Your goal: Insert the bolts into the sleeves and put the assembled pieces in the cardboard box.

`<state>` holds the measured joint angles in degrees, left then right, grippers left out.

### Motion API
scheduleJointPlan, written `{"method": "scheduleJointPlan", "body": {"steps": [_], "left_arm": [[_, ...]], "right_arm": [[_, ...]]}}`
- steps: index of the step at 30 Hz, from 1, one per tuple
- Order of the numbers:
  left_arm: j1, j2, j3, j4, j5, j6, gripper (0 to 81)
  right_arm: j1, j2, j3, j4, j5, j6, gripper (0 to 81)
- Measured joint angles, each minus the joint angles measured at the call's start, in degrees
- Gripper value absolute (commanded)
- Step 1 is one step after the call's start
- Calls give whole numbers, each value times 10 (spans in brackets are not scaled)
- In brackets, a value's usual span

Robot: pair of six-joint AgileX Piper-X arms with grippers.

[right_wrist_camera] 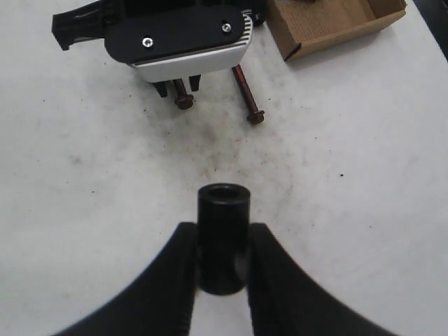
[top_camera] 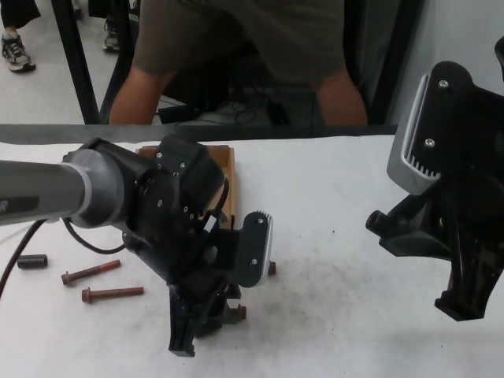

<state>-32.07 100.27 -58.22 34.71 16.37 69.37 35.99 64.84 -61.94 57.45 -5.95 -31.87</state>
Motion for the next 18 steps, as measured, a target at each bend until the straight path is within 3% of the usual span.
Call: {"method": "scheduleJointPlan", "body": {"steps": [18], "left_arm": [[0, 37, -4, -12, -12, 0, 310]], "right_arm": [[0, 0, 0, -1, 0, 0, 0]]}}
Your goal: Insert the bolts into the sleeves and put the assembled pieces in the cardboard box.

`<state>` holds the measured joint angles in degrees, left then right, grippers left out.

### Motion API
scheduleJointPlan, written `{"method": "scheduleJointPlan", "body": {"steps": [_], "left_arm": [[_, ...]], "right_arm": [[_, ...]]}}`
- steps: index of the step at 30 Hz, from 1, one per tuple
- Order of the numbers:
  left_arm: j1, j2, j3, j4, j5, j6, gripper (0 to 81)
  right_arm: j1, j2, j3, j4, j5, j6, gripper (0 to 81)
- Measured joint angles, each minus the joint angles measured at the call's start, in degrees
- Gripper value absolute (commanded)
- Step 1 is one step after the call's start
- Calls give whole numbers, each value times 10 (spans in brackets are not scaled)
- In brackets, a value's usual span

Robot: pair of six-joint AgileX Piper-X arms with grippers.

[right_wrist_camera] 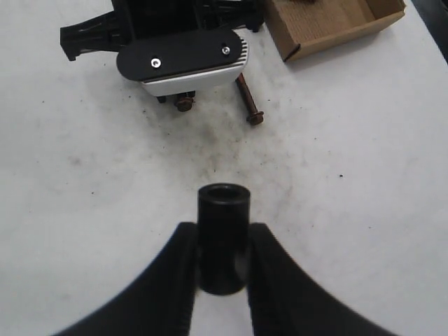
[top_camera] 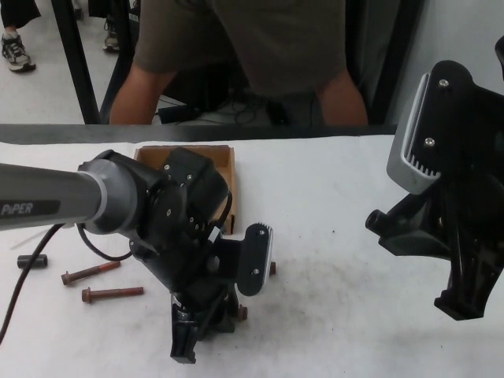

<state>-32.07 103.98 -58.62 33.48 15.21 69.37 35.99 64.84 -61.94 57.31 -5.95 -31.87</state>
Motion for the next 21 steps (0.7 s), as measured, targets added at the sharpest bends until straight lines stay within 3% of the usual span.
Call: {"method": "scheduleJointPlan", "body": {"steps": [3, 8, 18, 21], "left_arm": [[0, 1, 0, -5, -1, 0, 276], [0, 2, 0, -5, -1, 0, 25], [-28, -9, 1, -16, -46, -7, 8], [-43, -36, 4, -33, -54, -72, 8]], "right_arm": [[0, 0, 0, 0, 0, 0, 0], [0, 0, 0, 0, 0, 0, 0], [0, 0, 0, 0, 0, 0, 0], [0, 0, 0, 0, 0, 0, 0]]}}
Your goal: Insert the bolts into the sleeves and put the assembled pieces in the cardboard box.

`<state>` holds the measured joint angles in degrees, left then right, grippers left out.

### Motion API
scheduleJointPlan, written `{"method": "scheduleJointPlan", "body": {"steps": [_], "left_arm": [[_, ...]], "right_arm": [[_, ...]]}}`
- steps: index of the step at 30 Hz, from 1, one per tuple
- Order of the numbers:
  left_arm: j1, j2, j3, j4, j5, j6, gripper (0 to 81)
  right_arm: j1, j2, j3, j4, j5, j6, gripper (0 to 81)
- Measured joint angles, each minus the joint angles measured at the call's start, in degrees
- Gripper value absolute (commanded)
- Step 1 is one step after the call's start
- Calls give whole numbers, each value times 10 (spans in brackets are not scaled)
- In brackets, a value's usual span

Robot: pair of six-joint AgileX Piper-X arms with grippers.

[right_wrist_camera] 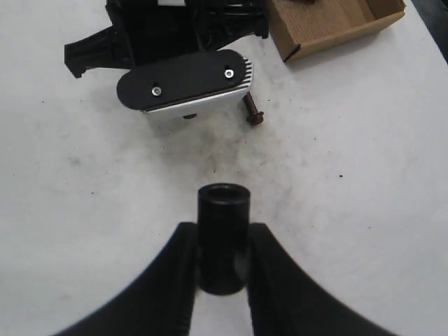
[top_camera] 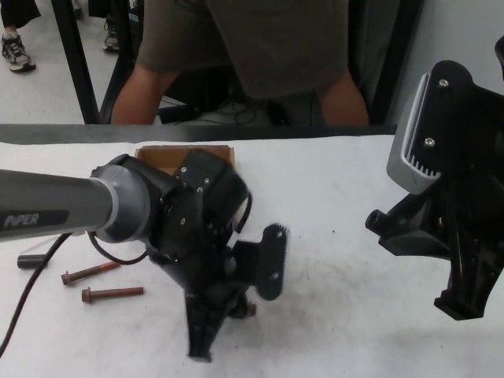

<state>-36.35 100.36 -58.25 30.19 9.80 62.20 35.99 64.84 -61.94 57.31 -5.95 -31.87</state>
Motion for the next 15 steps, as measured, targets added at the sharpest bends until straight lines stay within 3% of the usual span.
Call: {"method": "scheduleJointPlan", "body": {"steps": [10, 13, 15], "left_arm": [[12, -176, 0, -58, 68, -327, 8], [63, -254, 14, -79, 100, -433, 8], [75, -271, 20, -86, 106, -455, 8]], "right_arm": [[0, 0, 0, -1, 0, 0, 0], [0, 0, 0, -1, 0, 0, 0], [0, 0, 0, -1, -6, 1, 0]]}}
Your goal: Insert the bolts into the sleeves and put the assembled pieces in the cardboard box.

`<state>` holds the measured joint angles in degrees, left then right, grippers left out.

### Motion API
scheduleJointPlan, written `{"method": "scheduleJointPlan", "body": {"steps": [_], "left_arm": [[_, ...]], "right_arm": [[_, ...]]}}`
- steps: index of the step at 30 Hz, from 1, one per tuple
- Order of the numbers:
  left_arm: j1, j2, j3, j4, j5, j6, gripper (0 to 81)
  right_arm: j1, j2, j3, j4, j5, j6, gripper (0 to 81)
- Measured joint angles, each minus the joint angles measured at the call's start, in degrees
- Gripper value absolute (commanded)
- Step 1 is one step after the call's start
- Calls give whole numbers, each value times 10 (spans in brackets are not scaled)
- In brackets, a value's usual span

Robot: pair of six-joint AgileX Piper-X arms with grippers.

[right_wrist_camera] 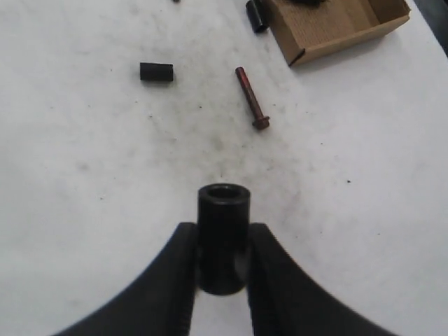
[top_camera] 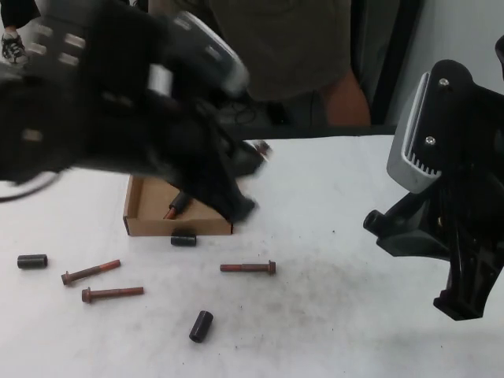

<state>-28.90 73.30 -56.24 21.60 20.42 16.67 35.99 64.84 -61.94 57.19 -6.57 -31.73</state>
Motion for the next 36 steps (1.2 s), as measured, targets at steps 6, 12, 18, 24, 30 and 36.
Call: {"method": "scheduleJointPlan", "body": {"steps": [6, 12, 18, 24, 30, 36], "left_arm": [[52, -81, 51, -65, 52, -126, 8], [94, -179, 168, -207, 104, -269, 8], [100, -226, 279, -393, 119, -433, 8], [100, -229, 349, -545, 114, -574, 8], [100, -230, 367, -604, 114, -610, 8], [100, -230, 366, -611, 117, -614, 8]], "right_arm": [[0, 0, 1, -19, -40, 42, 0], [14, 1, 52, -132, -108, 120, 0], [49, 11, 107, -261, -145, 218, 0], [75, 34, 117, -378, -168, 317, 0], [96, 62, 117, -442, -174, 366, 0], [123, 85, 117, -489, -176, 398, 0]]}}
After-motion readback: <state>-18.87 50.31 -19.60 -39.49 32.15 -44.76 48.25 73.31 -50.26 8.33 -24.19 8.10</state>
